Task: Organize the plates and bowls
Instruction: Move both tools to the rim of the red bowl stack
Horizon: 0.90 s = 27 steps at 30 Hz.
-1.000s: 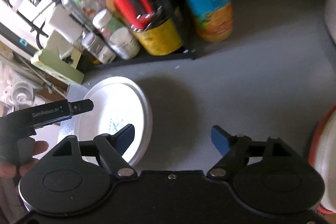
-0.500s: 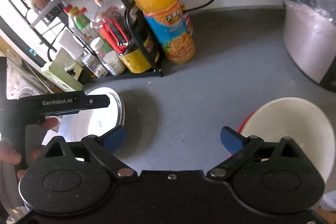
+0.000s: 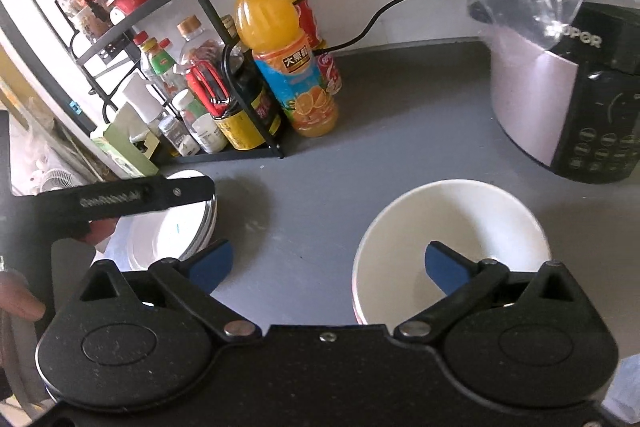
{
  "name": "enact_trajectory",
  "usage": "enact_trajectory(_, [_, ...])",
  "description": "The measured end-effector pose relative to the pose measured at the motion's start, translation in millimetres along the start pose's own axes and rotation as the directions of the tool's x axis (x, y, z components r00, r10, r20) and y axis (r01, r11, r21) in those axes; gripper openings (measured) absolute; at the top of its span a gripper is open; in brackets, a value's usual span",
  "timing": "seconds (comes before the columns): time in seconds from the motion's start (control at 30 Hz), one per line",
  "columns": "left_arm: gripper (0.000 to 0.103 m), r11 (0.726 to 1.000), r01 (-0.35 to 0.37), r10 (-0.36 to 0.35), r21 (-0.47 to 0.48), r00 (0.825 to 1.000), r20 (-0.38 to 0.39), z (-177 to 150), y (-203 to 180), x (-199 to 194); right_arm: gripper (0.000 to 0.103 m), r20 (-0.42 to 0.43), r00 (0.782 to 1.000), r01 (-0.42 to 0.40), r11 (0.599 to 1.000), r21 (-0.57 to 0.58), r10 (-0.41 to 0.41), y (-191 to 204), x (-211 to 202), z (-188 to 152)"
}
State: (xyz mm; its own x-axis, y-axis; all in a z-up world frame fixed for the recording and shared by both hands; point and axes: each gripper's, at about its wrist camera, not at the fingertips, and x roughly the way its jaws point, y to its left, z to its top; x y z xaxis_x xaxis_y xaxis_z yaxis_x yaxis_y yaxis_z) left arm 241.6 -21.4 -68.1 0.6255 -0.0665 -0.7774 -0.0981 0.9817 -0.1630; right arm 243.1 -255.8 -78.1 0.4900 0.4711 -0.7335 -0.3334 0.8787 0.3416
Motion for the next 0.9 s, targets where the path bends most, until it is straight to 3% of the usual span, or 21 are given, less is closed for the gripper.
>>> enact_trajectory(0.1, [0.103, 0.999, 0.034, -0.034, -0.011, 0.999, -0.005, -9, -13, -3, 0.103, 0.004, 1.000, -0.002, 1.000, -0.011, 0.002, -11, -7, -4])
enact_trajectory(0.33, [0.103, 0.999, 0.032, -0.032, 0.015, 0.998, -0.053, -25, -41, 4, 0.103, 0.042, 0.999, 0.030, 1.000, -0.001, -0.029, -42, -24, -14])
enact_trajectory(0.53, [0.103, 0.999, 0.048, -0.047, 0.012, 0.996, -0.082, -31, -57, 16, 0.103, 0.026, 0.998, 0.061, 0.997, 0.036, -0.062, -68, -25, -20])
enact_trajectory(0.9, [0.102, 0.999, 0.001, 0.005, 0.046, 0.992, -0.124, -39, -71, 55, 0.103, -0.011, 0.992, 0.124, 0.987, 0.102, -0.124, -103, -11, -24])
